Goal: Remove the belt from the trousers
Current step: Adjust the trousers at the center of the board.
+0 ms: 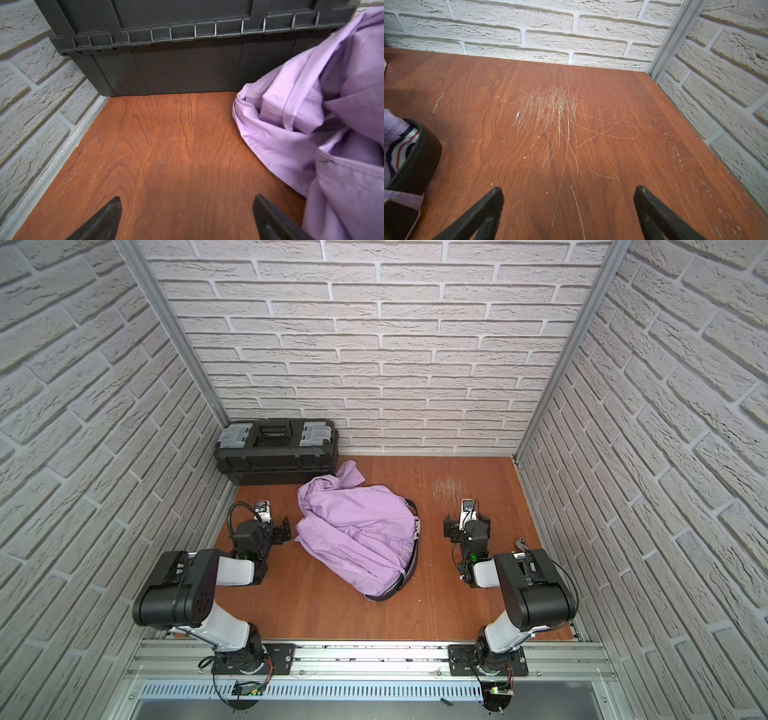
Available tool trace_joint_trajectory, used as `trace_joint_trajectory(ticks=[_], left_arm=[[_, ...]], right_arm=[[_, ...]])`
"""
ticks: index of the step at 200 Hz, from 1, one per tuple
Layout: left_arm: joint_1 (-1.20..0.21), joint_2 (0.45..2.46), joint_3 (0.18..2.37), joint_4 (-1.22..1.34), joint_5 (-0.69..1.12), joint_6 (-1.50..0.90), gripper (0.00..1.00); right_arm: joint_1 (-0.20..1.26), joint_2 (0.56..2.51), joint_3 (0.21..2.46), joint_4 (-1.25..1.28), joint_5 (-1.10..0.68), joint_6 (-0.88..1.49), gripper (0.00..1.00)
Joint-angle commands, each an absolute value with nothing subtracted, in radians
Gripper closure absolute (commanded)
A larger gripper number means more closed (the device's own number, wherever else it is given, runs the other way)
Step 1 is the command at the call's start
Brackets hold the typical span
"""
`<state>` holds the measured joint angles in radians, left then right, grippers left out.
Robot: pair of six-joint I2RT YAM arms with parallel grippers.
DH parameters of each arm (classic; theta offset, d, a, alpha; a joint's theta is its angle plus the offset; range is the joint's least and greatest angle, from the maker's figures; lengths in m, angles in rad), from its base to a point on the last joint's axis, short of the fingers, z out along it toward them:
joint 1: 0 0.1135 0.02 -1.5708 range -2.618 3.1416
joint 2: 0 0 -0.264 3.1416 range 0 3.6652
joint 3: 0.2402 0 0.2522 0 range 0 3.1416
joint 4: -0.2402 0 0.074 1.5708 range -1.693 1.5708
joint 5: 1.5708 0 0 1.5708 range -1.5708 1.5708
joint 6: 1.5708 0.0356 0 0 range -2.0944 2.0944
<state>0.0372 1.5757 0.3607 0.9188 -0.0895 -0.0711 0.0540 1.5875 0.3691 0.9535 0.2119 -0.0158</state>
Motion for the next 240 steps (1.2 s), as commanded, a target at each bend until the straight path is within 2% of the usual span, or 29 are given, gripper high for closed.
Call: trace_joint_trajectory(ticks=[1, 119, 181, 195, 218, 240], left_arm=[[0.036, 1.574, 0.359, 0.977, -0.100, -0.069, 0.02], [0.036, 1.575, 0.359, 0.977, -0.101, -0.070, 0.02], [0.079, 1.569, 0.380, 0.932, -0.038, -0.102, 0.02], [0.071, 1.533, 0.390, 0.884, 0.013, -0.071, 0.02], [0.023, 1.433, 0.454, 0.671, -0.012, -0.031, 0.02], [-0.014, 1.339, 0.564, 0.425, -0.050, -0.068, 0.02]], right_arm=[[0.047, 1.563, 0.360, 0.985, 0.207, -0.024, 0.01], [0.047, 1.563, 0.359, 0.985, 0.207, -0.023, 0.01], [0.044, 1.564, 0.369, 0.971, 0.200, -0.022, 0.01], [0.040, 1.561, 0.365, 0.970, 0.193, -0.020, 0.01], [0.040, 1.551, 0.350, 0.998, 0.221, -0.008, 0.01], [0.040, 1.429, 0.341, 0.915, 0.231, -0.003, 0.01]])
